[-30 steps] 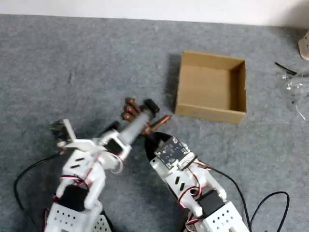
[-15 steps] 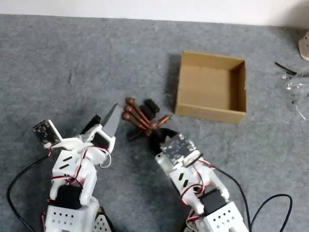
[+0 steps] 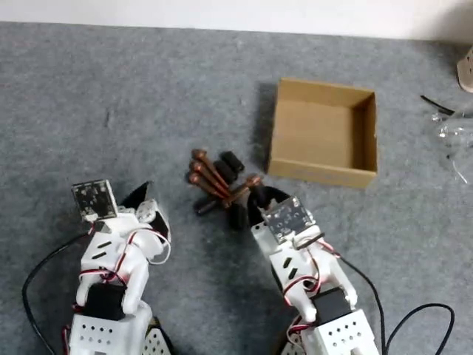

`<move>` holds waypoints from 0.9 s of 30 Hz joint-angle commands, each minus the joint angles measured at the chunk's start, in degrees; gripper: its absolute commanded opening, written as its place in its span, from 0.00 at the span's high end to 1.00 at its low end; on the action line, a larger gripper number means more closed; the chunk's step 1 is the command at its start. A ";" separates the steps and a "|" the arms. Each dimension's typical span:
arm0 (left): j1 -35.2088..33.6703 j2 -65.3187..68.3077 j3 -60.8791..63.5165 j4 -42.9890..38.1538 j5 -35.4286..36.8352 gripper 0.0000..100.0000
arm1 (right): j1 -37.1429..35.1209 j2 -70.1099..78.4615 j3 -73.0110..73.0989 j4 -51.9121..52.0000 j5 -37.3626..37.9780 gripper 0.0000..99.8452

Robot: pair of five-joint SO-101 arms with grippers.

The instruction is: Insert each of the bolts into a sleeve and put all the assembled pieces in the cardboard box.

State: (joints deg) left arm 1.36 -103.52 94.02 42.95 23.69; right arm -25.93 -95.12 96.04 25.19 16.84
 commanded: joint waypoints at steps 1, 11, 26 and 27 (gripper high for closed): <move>-2.77 -0.66 -1.45 1.23 -9.76 0.99 | 1.80 -0.92 8.48 -2.86 0.18 1.00; -12.97 -0.66 -1.19 2.46 -29.71 0.99 | 3.74 -0.84 8.48 -2.86 0.18 1.00; -13.67 -0.66 -0.84 2.37 -29.01 0.99 | 3.65 -0.48 8.57 -2.68 0.18 1.00; -13.67 -0.66 -0.84 2.37 -29.01 0.99 | 3.65 -0.48 8.57 -2.68 0.18 1.00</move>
State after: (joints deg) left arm -11.82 -103.52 94.02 45.32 -5.41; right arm -23.03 -95.12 96.04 25.19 16.84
